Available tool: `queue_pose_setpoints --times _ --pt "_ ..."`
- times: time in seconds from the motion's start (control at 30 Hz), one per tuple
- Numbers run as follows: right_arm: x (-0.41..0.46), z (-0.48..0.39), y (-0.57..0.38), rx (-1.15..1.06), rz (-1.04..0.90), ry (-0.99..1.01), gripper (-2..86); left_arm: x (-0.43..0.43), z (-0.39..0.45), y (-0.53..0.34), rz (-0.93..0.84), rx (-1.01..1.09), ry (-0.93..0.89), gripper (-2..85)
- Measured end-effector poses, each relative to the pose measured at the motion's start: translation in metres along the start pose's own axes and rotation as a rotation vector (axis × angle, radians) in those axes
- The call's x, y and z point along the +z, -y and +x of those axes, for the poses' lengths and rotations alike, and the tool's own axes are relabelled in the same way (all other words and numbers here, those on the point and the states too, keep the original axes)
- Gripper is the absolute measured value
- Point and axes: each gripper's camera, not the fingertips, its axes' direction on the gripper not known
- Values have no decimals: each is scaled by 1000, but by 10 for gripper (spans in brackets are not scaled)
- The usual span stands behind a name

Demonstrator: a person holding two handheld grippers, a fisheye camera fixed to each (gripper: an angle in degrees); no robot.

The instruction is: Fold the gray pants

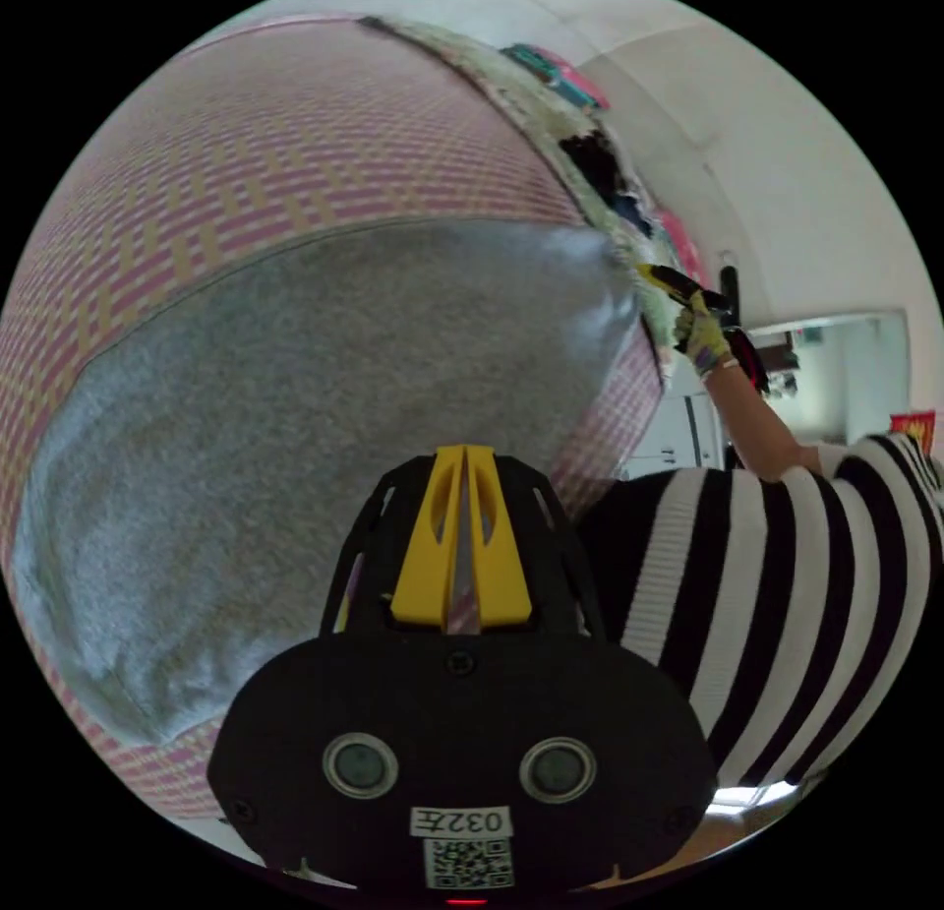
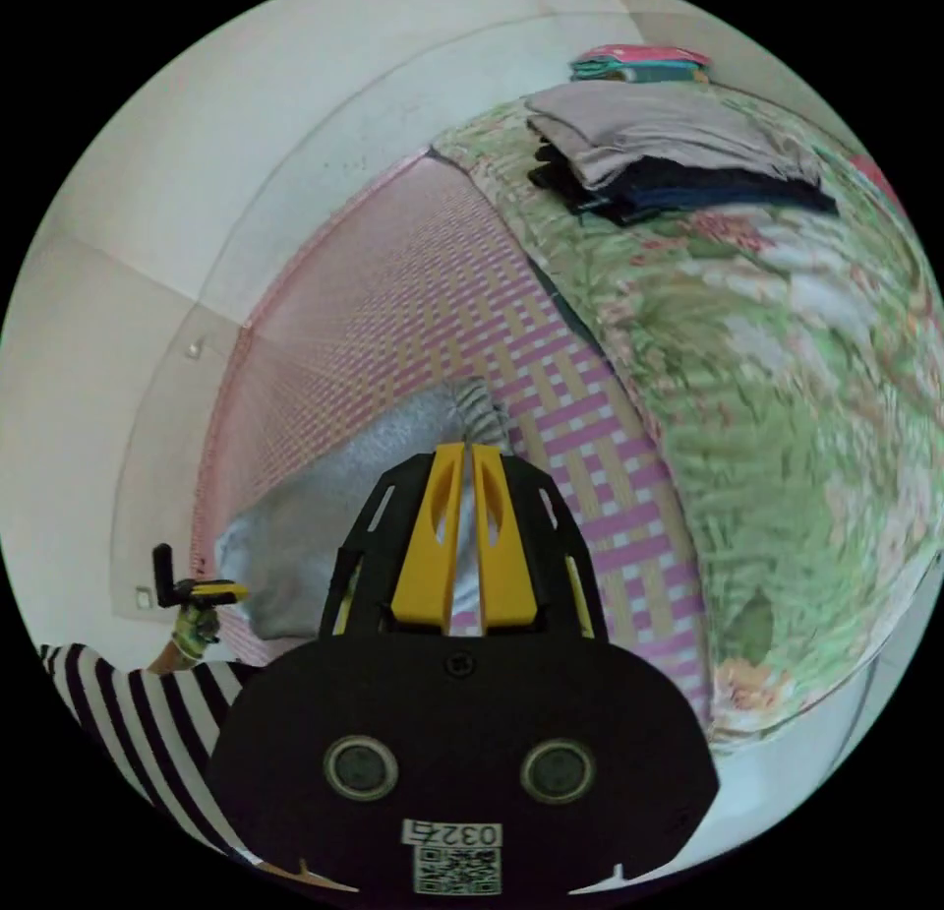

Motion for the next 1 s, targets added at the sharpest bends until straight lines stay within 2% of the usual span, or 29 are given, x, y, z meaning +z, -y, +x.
queue_pose_setpoints --times 0.1,0.23,0.43,0.57,0.63,0.73,0.8,0.83,0.9,1.0 --pt "-18 22 -38 68 -91 93 54 14 16 -21 -41 94 -11 16" --pt "-21 33 -81 137 -190 258 73 44 39 -46 -103 213 84 41" --pt "-32 35 -79 141 -238 291 74 90 63 -60 -241 382 402 70" --pt "-59 33 -67 86 -244 284 12 101 60 -71 -296 437 547 14" --pt "-78 35 -64 80 -221 319 0 87 54 -75 -282 435 500 -7" --pt "-107 39 -64 75 -199 316 -8 50 30 -85 -219 390 305 -15" --pt "-108 49 -66 81 -241 291 -9 41 7 -92 -179 348 198 -16" --pt "-102 58 -68 102 -291 276 -10 51 -11 -93 -225 308 123 -16" --pt "-99 70 -71 143 -333 289 -10 74 -28 -97 -320 293 100 -16" --pt "-118 72 -72 137 -305 319 -10 76 -40 -106 -299 282 96 -15"
